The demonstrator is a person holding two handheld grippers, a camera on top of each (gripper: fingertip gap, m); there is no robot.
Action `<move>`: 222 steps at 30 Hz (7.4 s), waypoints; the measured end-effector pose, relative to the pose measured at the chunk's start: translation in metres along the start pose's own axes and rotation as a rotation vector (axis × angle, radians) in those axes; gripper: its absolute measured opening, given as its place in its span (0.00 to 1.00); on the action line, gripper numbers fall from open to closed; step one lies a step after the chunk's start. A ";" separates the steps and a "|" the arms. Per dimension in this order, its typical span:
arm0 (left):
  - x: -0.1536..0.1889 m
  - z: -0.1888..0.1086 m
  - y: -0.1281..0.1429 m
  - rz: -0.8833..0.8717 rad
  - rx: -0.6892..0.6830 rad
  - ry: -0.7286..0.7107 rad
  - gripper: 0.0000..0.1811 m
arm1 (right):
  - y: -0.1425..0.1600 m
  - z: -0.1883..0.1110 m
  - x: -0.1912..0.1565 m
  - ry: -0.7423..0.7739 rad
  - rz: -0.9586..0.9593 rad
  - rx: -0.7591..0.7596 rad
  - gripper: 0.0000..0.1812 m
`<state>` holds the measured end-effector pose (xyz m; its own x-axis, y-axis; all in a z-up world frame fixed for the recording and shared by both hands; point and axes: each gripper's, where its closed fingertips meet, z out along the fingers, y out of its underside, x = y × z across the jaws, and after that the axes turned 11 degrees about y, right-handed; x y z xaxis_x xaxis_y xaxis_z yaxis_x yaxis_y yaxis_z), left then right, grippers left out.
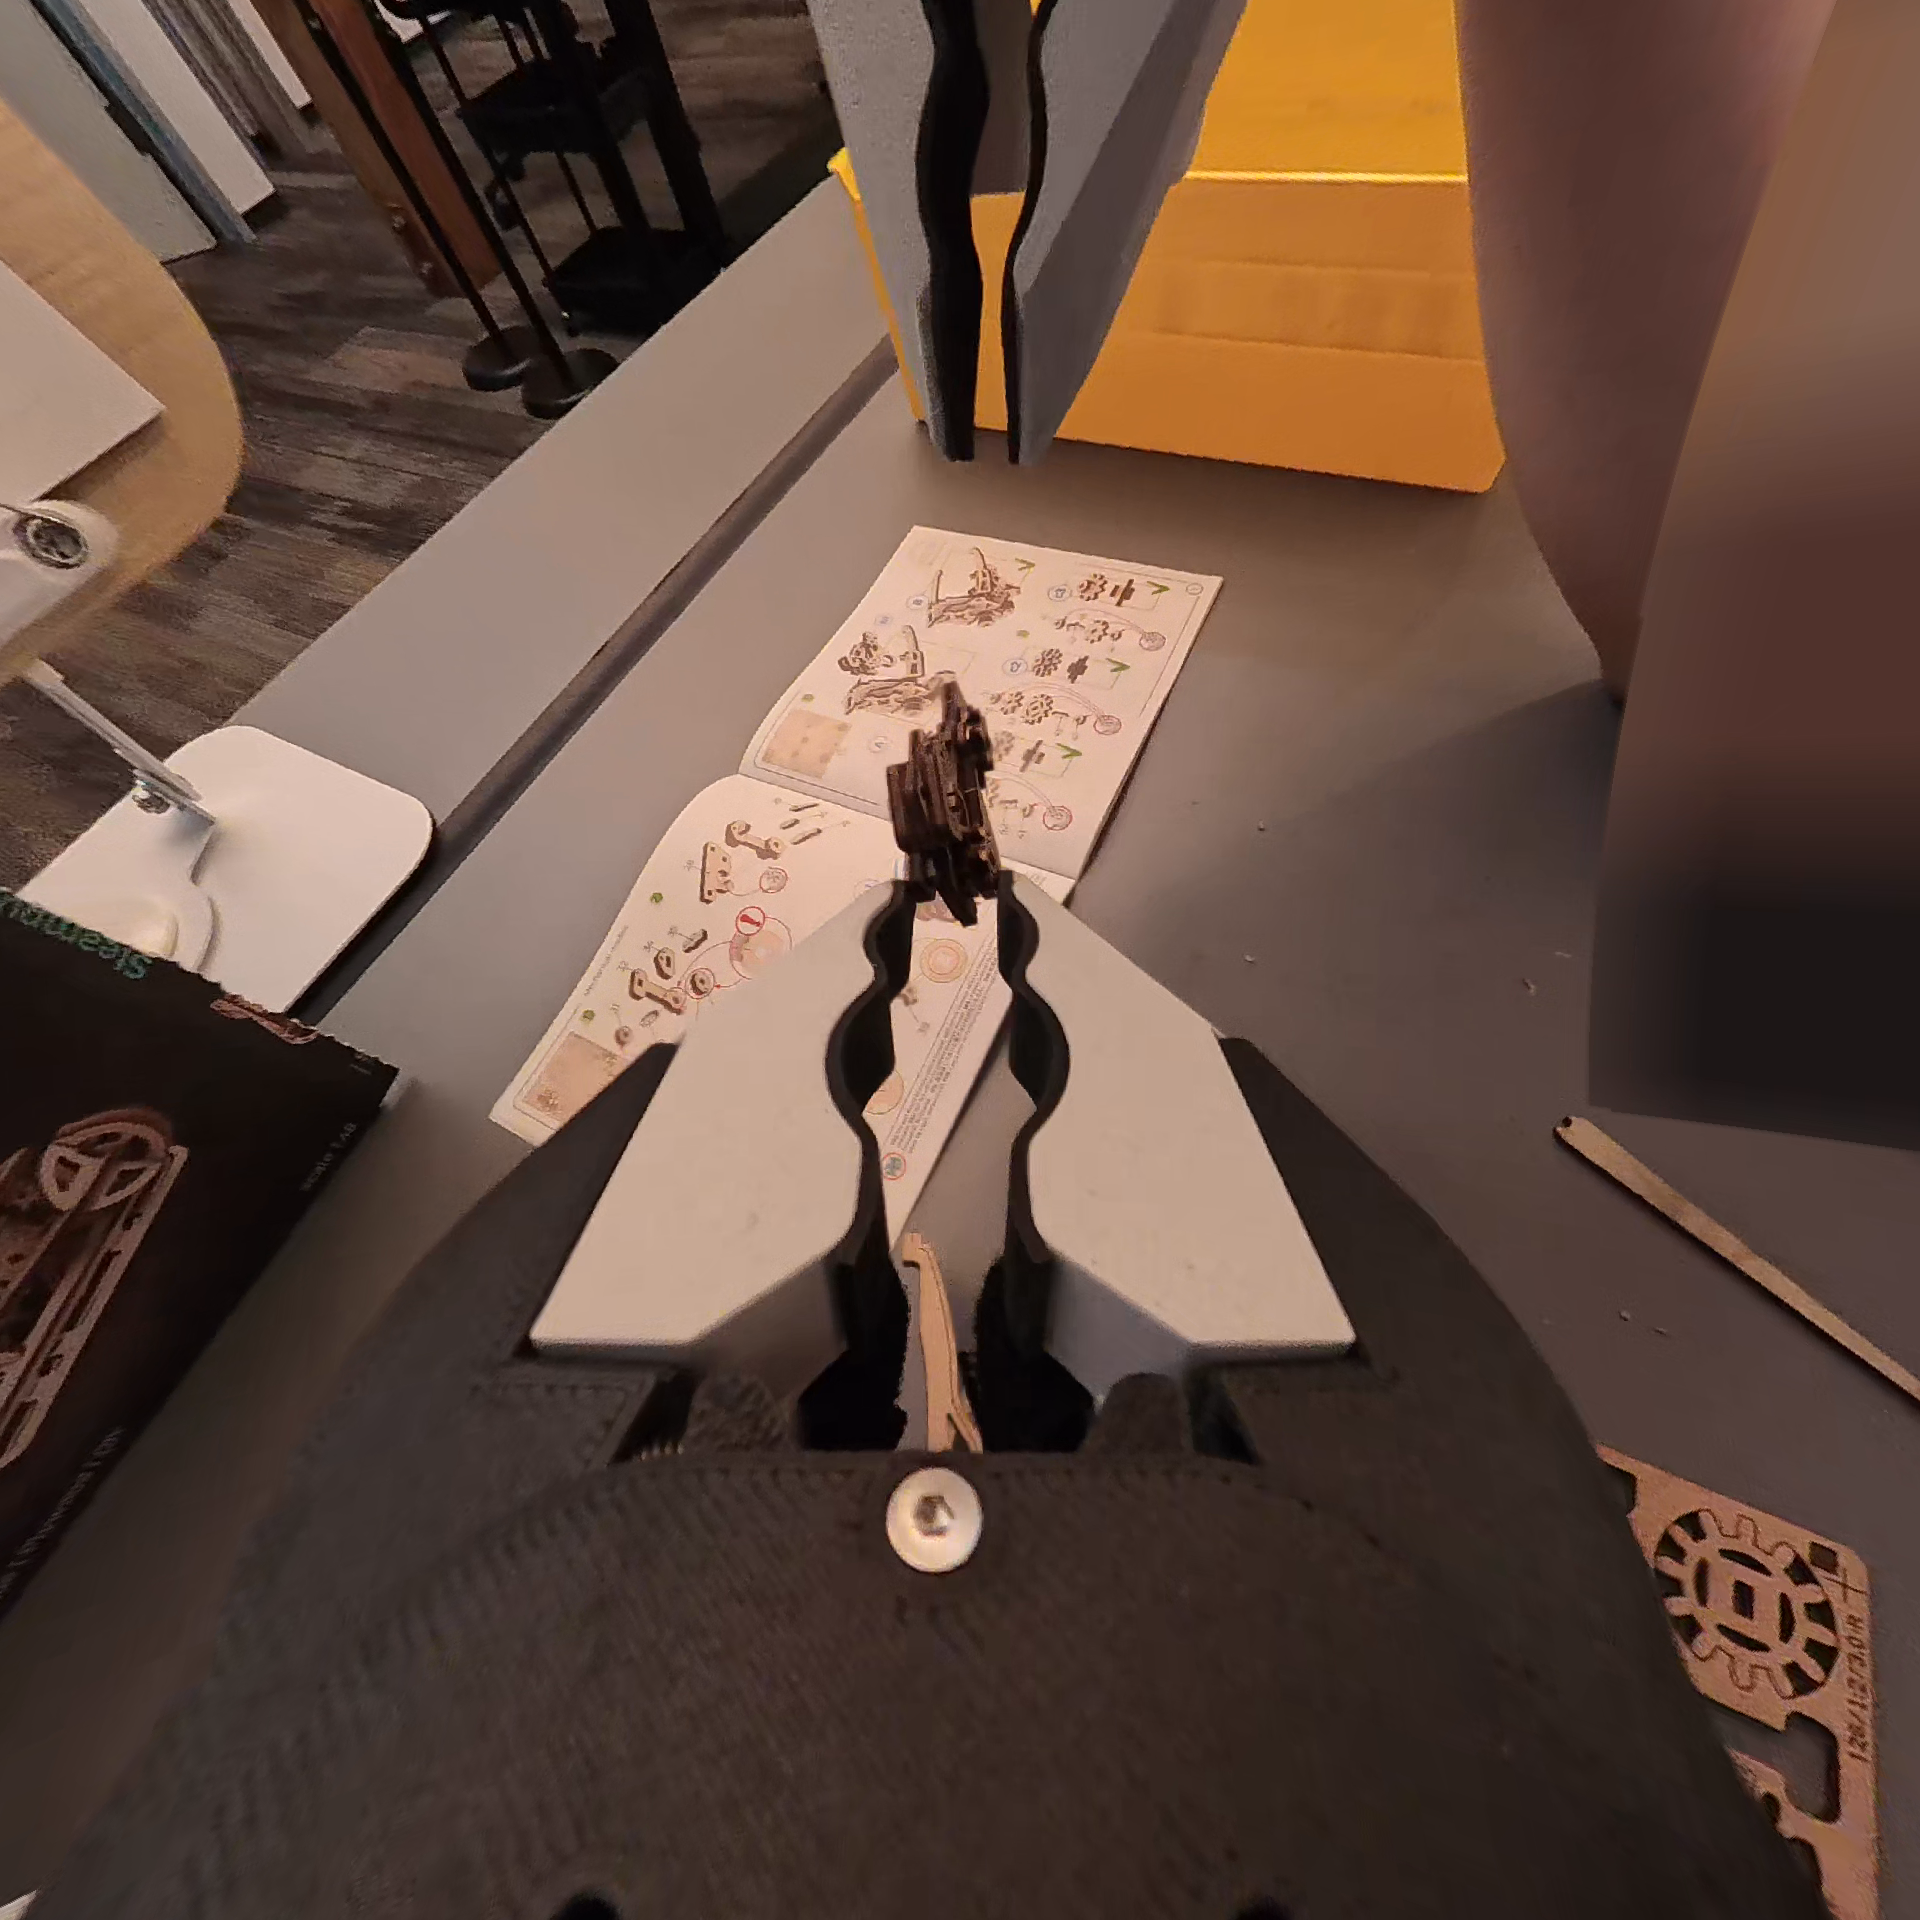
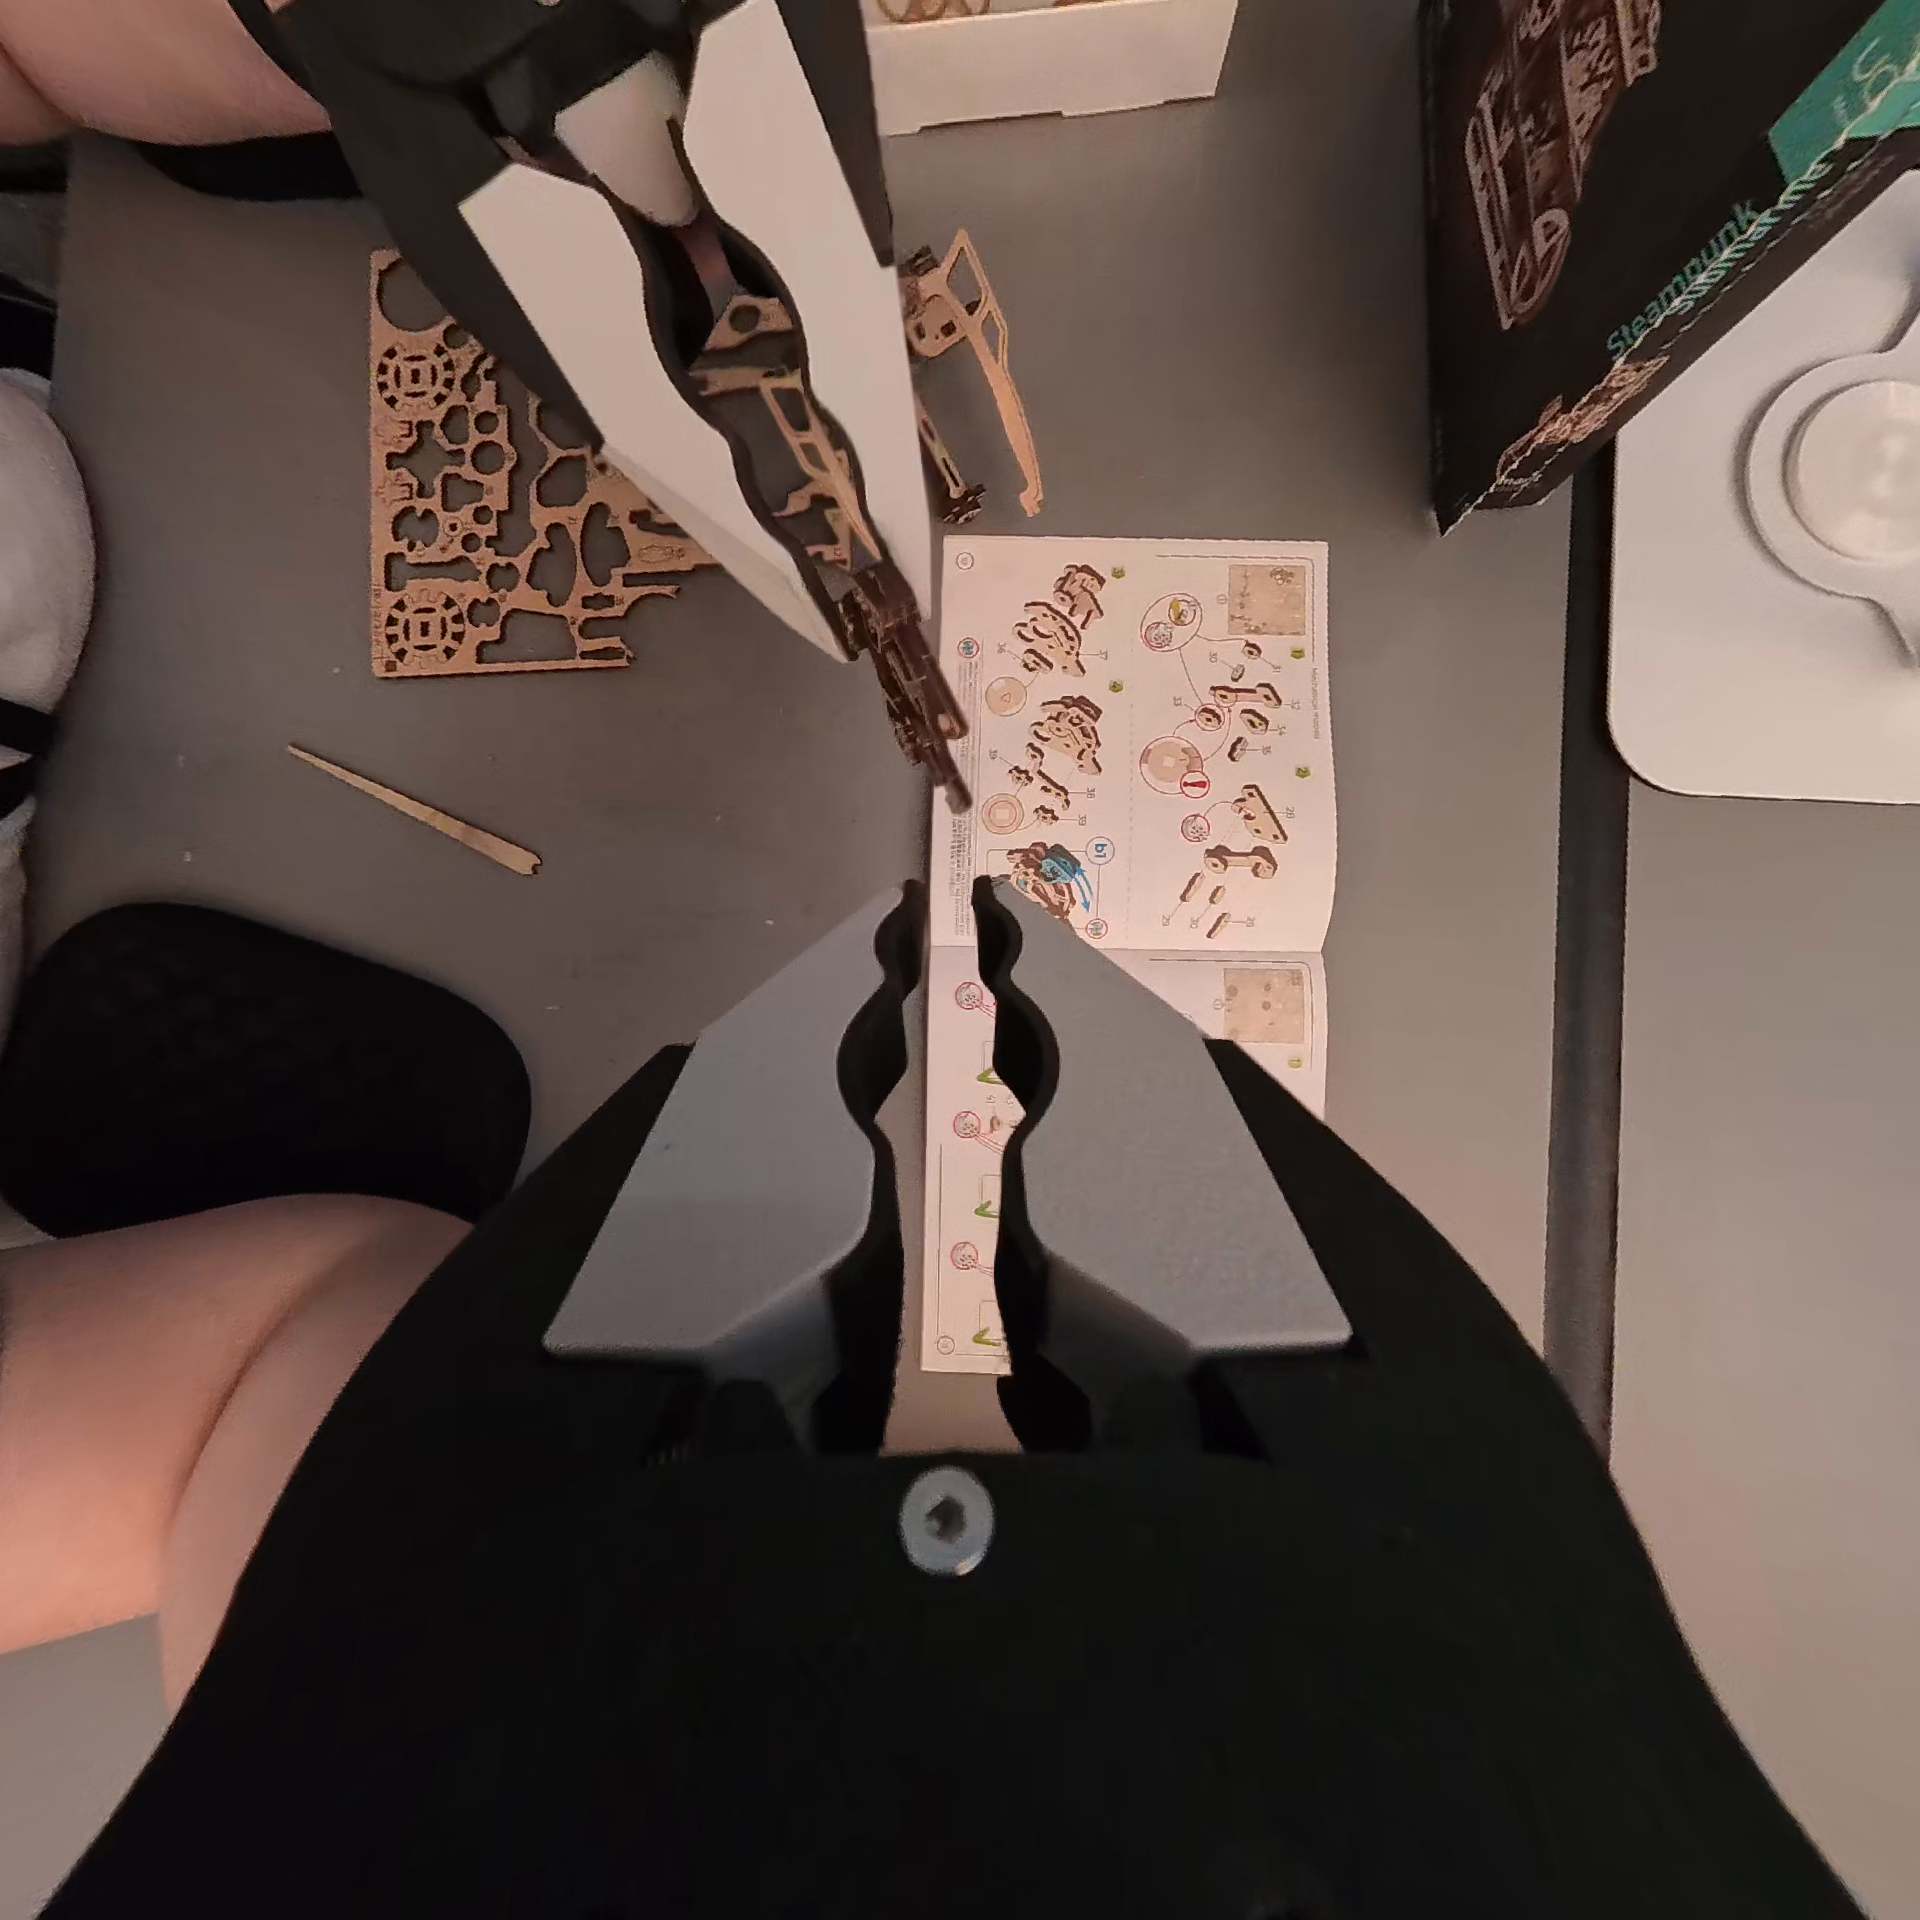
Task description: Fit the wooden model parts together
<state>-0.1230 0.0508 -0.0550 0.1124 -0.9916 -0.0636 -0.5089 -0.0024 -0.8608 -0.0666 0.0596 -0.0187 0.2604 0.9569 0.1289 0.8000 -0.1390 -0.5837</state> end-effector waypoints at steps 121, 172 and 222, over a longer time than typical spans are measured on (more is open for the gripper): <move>-0.024 -0.086 0.144 -0.110 -0.312 -0.076 0.11 | 0.068 -0.003 0.057 0.276 -0.007 -0.223 0.01; -0.038 -0.091 0.141 -0.139 -0.235 -0.120 0.14 | 0.071 -0.006 0.055 0.265 0.016 -0.214 0.01; -0.040 -0.091 0.147 -0.010 -0.287 -0.149 0.09 | 0.077 -0.004 0.053 0.232 0.042 -0.223 0.01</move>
<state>-0.2799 0.0781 -0.1330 0.2318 -0.9615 -0.1476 -0.7246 -0.0694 -0.6857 0.0112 0.0986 -0.0541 0.3913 0.8691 0.3024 0.8781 -0.2543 -0.4053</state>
